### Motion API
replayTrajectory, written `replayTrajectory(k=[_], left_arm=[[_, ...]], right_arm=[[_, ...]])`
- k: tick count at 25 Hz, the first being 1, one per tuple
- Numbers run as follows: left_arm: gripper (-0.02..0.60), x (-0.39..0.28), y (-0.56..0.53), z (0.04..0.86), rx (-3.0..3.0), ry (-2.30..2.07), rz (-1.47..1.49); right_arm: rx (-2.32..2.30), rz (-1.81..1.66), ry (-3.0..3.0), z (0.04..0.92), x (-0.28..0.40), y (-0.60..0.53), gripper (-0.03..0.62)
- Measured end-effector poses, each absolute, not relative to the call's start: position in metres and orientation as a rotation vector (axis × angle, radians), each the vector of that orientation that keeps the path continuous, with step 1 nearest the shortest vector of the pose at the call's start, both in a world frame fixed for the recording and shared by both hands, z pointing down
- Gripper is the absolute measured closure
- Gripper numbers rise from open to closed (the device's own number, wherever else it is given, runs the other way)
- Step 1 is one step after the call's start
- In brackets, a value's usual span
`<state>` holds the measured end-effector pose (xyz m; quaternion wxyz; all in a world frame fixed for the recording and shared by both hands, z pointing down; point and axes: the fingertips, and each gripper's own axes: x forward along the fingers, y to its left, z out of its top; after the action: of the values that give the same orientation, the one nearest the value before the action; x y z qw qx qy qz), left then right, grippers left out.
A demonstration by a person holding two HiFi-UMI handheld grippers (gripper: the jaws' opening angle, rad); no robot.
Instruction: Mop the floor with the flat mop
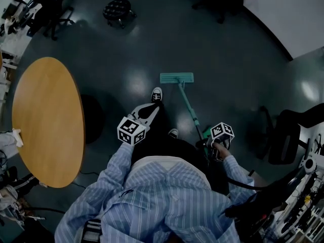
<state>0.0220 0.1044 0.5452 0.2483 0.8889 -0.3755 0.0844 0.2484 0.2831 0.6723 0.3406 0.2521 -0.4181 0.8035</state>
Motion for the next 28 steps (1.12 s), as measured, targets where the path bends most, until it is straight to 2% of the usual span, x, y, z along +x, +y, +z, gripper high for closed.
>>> replayTrajectory(k=[14,28], left_arm=[[0.555,-0.018,-0.044,0.555,2.416,-0.994,0.243],[0.555,-0.044,-0.179,0.573,2.418,-0.916,0.252]], right_arm=[[0.635,2.093,-1.079,0.685,0.189,0.137,0.539],[0.675,2.049,-1.122,0.715,0.137,-0.088,0.540]])
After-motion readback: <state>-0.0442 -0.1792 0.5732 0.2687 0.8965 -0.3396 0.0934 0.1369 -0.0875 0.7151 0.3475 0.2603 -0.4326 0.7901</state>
